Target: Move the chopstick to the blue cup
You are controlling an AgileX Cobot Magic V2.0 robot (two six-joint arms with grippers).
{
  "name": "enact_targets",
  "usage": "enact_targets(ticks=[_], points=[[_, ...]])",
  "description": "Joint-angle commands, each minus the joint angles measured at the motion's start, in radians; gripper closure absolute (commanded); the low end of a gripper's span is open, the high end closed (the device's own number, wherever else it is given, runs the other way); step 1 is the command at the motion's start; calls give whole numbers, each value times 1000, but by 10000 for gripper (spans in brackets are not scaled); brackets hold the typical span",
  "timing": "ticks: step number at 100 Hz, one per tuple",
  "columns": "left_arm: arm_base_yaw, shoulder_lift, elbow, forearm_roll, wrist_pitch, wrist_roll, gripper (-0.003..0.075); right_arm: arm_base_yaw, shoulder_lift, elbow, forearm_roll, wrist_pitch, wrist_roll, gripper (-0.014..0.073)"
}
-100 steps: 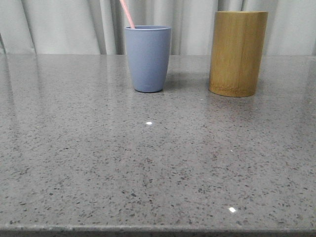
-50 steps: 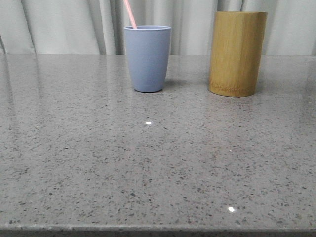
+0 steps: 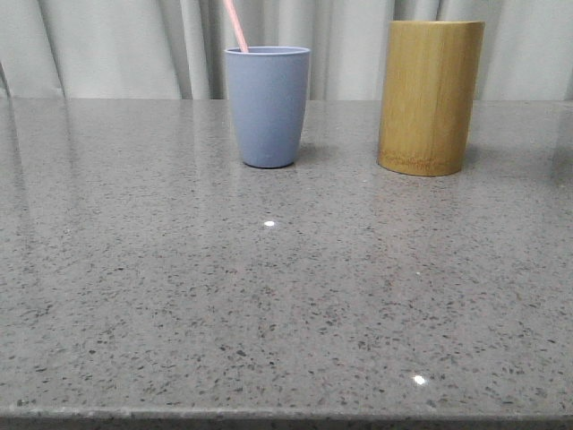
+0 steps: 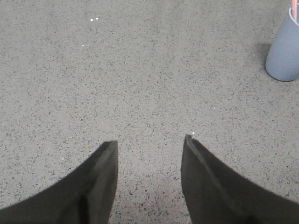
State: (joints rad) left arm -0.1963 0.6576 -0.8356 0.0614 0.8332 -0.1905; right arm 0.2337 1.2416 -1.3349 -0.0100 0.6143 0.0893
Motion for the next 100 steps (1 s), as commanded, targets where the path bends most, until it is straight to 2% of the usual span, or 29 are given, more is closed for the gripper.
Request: enact_targets(ticks=[1, 25, 33, 48, 64, 73, 100], points=[[2, 0, -28, -4, -98, -9, 405, -11, -112, 57, -28, -105, -8, 440], [2, 0, -28, -4, -137, -9, 410, -13, -333, 288, -31, -162, -2, 440], [2, 0, -28, -4, -141, -9, 440, -13, -403, 363, -31, -192, 13, 440], [2, 0, -24, -4, -152, -9, 574, -16, -522, 483, -31, -222, 45, 454], [2, -6, 11, -6, -160, -9, 741, -16, -618, 565, -31, -206, 61, 605], [2, -18, 39, -8, -176, -9, 739, -16, -660, 598, -31, -205, 67, 704], [2, -112, 130, -8, -256, -9, 739, -16, -771, 692, -32, -217, 67, 690]])
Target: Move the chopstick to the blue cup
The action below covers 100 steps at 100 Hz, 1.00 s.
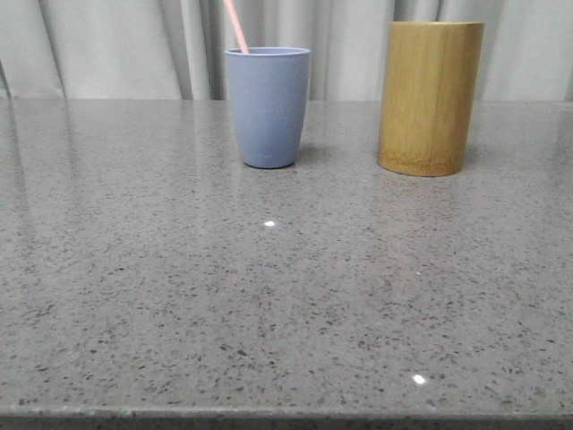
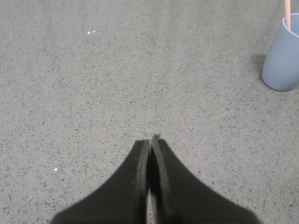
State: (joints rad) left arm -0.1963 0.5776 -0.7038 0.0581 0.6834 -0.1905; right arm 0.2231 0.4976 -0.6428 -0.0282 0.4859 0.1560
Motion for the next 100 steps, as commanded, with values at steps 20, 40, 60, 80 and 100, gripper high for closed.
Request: enact_targets(ticks=[20, 40, 60, 80, 100], points=[[2, -124, 75, -4, -144, -9, 739, -5, -119, 78, -14, -101, 1, 690], [2, -217, 154, -4, -163, -9, 739, -5, -216, 134, -14, -114, 1, 690], [2, -267, 178, -4, -158, -9, 739, -5, -268, 152, -14, -112, 1, 690], [2, -267, 178, -4, -156, -9, 739, -5, -268, 152, -14, -102, 1, 690], [2, -267, 178, -4, -156, -9, 739, -5, -268, 152, -14, -101, 1, 690]])
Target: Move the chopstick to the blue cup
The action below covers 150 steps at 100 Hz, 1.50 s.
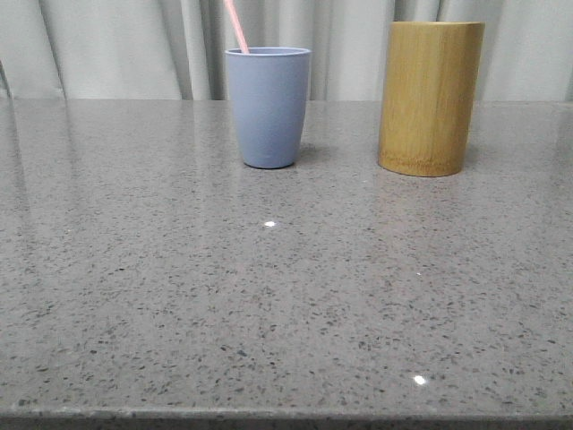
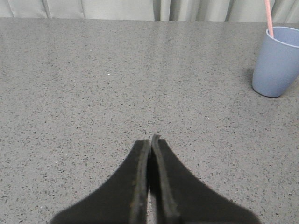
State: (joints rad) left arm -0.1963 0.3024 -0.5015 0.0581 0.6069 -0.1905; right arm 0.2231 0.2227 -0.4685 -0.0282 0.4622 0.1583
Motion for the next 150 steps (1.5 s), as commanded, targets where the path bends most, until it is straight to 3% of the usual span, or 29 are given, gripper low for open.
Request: enact_targets(ticks=[1, 96, 122, 137, 150], points=[[2, 8, -24, -4, -80, -9, 739, -5, 7, -22, -14, -77, -2, 690], [2, -33, 11, -15, -92, -9, 739, -5, 7, -22, -14, -76, -2, 690], [85, -132, 213, -38, -294, -7, 739, -5, 7, -22, -14, -75, -2, 690], [131, -209, 337, -93, -433, 128, 739, -5, 7, -22, -14, -75, -2, 690], [155, -286, 447, -93, -532, 139, 739, -5, 7, -22, -14, -72, -2, 690]])
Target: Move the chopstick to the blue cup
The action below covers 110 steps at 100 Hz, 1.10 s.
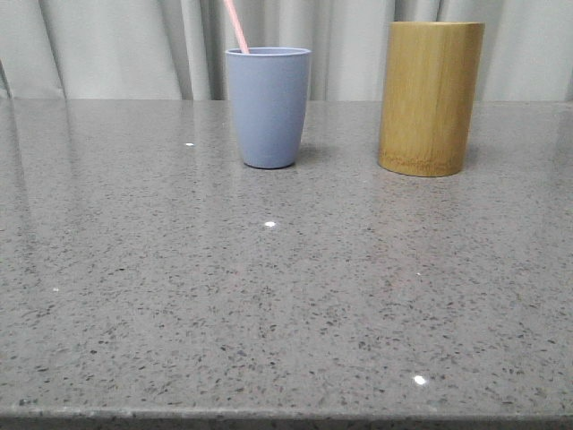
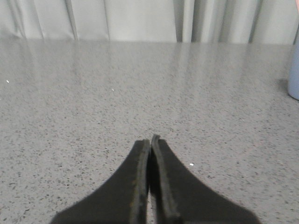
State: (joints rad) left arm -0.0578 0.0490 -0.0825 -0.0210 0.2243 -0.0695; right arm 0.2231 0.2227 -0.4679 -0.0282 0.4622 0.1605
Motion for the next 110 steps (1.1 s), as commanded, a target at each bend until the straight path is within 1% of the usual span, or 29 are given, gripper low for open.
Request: enact_targets(ticks=[1, 12, 15, 22, 110], points=[[18, -37, 33, -14, -153, 18, 739, -5, 7, -23, -14, -72, -4, 690], [26, -92, 97, -20, -151, 18, 739, -5, 7, -23, -14, -70, -4, 690], [26, -90, 93, -21, -104, 18, 739, -5, 7, -23, -14, -70, -4, 690], [26, -87, 95, -21, -90, 18, 739, -5, 7, -23, -14, -68, -4, 690], [26, -87, 95, -21, -90, 18, 739, -5, 9, -23, -14, -65, -4, 690]])
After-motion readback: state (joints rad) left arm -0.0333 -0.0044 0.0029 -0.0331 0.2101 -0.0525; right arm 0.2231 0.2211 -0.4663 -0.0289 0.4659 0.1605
